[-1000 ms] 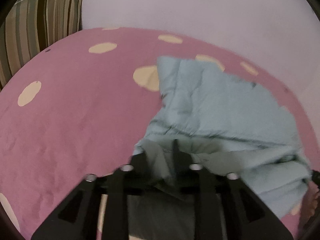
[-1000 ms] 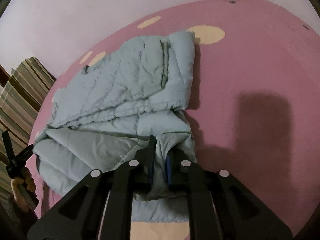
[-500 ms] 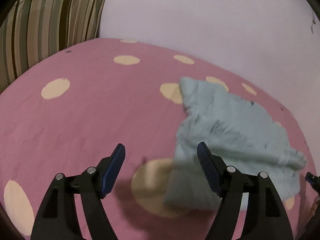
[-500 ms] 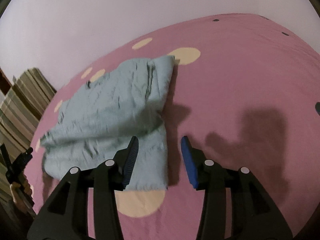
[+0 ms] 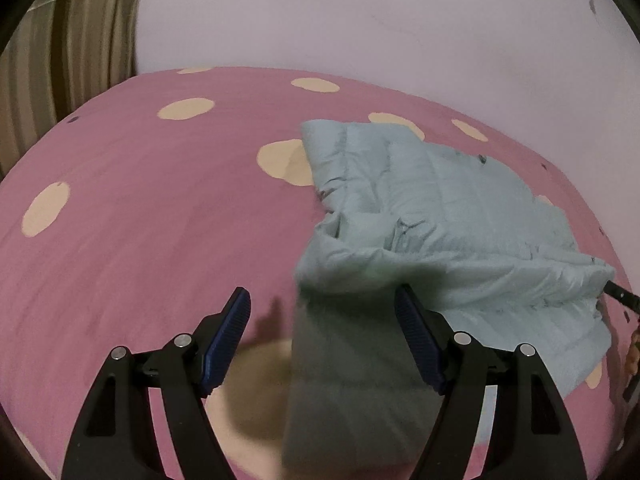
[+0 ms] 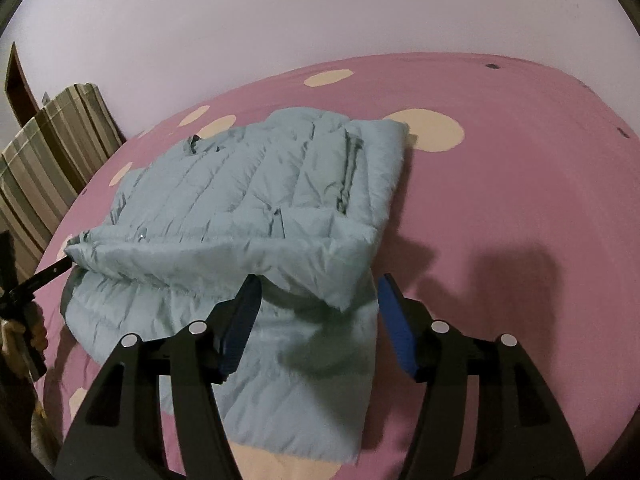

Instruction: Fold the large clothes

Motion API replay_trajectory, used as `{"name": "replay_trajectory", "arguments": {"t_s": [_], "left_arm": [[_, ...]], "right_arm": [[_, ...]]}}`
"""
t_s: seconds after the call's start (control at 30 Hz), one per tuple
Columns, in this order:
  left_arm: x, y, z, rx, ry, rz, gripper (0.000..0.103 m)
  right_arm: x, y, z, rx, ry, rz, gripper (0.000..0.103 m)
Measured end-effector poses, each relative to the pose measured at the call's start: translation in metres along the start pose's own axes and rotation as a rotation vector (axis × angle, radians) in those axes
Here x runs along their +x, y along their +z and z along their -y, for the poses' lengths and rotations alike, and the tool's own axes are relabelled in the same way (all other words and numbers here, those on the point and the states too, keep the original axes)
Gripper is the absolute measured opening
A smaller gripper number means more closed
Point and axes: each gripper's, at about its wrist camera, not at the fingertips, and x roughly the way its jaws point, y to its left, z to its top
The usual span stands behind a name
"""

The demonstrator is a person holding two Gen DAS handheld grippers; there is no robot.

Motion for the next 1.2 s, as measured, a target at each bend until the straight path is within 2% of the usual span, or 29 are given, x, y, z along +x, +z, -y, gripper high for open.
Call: {"name": "replay_trajectory", "arguments": {"t_s": [0.13,0.2,0.33,0.43,0.47,0.53,0.73,0.87,1.03,1.2], "left_arm": [[0.022,0.010,0.000,0.011,-0.035,-0.042,0.073],[0.028,0.013,0.001,0.019,-0.046,-0.053,0.069],[0.039,0.014,0.006,0.058,-0.074,-0.087,0.034],[0.036,0.012,0.015,0.101,-0.055,-0.070,0.020],[0.034,0.011,0.017,0.108,-0.050,-0.063,0.013],[0.029,0.010,0.020,0.115,-0.039,-0.049,0.008],[-0.006,0.012,0.028,0.110,-0.006,0.033,0.005],[-0.040,0.026,0.039,0.134,0.013,0.119,0.004],[-0.058,0.060,0.049,0.148,0.044,0.196,0.004],[-0.040,0.107,0.063,0.168,0.107,0.218,0.004]], "right_arm": [[0.019,0.007,0.003,-0.006,0.021,-0.043,0.060],[0.026,0.007,0.003,-0.018,0.024,-0.061,0.055],[0.038,0.007,0.003,-0.040,0.022,-0.090,0.029],[0.042,0.005,0.001,-0.057,0.035,-0.102,0.015],[0.040,0.004,0.000,-0.068,0.029,-0.096,0.011],[0.036,0.003,-0.004,-0.081,0.021,-0.079,0.007],[0.001,0.000,-0.014,-0.086,0.018,0.011,0.004],[-0.027,0.009,-0.022,-0.110,0.015,0.080,0.004],[-0.044,0.040,-0.029,-0.122,0.000,0.159,0.004],[-0.030,0.084,-0.030,-0.112,-0.024,0.193,0.004]]}}
